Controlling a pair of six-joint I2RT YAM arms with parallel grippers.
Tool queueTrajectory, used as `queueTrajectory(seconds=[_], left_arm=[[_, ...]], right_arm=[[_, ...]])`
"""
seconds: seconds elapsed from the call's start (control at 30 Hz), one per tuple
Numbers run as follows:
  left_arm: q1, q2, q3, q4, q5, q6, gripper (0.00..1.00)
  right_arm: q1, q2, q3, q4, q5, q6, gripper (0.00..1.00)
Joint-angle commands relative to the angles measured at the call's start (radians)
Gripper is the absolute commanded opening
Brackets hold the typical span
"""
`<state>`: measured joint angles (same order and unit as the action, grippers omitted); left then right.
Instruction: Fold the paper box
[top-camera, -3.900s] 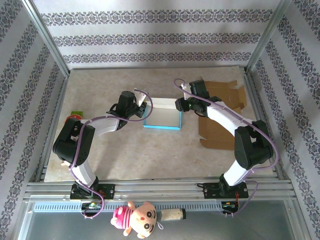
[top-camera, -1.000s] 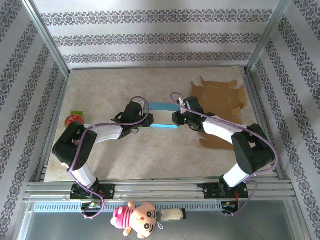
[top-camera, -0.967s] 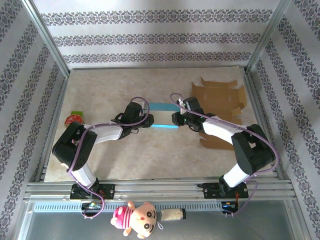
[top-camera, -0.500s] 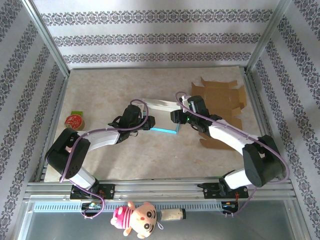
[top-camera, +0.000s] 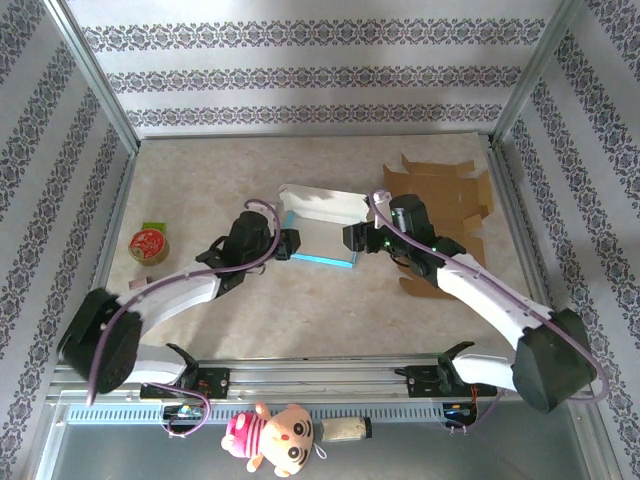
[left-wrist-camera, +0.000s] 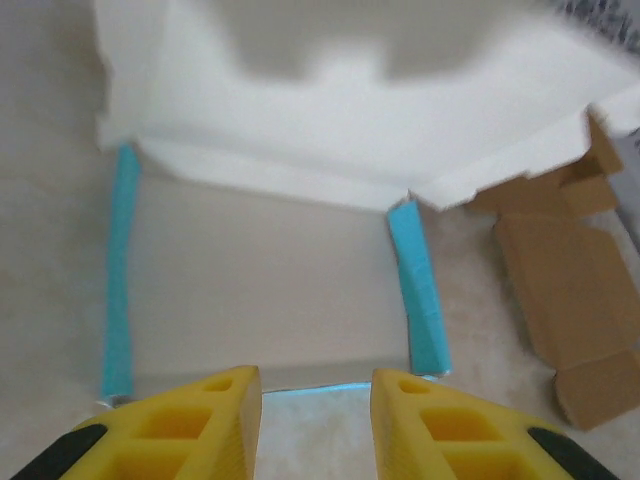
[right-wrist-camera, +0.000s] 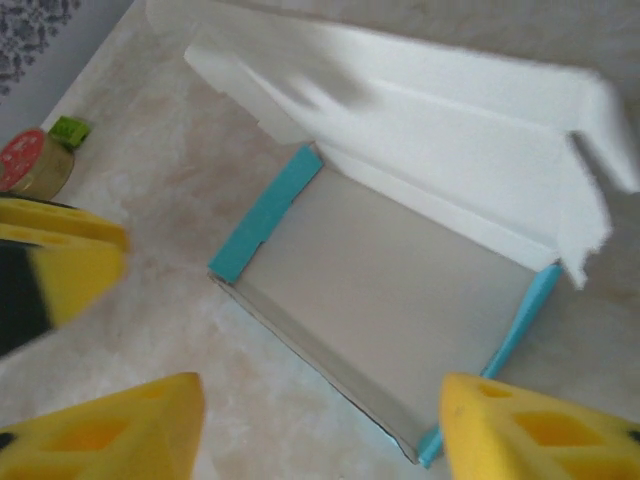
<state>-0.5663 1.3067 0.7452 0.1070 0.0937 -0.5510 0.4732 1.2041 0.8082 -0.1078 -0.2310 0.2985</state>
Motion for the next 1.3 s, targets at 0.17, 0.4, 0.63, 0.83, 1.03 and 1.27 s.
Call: queueTrajectory(seconds=[0.17,0.4,0.63,0.83,1.03,1.27], left_arm=[[0.228,0.074,0.317,-0.447,0.166,0.381,0.42],[0.301,0.221,0.462,-0.491,0.396,0.589,0.64],[0.304,0.384,0.616,-0.587,0.407,0.737,0.71],[0.305,0.484,0.707,-0.616,0.345,0.801,0.71],[0.307,0.548,0.770,-0.637,0.356,0.824,0.72],[0.308,0.555,0.784,-0.628,0.328,0.821,0.71]], right_arm=[[-0.143,0.116,0.202,-0.176,-0.059,-0.104,0.90],[-0.147,0.212,0.288,-0.194,-0.138,-0.120,0.82],[-0.134,0.259,0.319,-0.206,-0.126,-0.168,0.75],[-0.129,0.300,0.369,-0.240,-0.089,-0.206,0.70],[-0.126,0.333,0.383,-0.240,-0.078,-0.217,0.66],[-0.122,0.306,0.370,-0.234,0.049,-0.237,0.75]])
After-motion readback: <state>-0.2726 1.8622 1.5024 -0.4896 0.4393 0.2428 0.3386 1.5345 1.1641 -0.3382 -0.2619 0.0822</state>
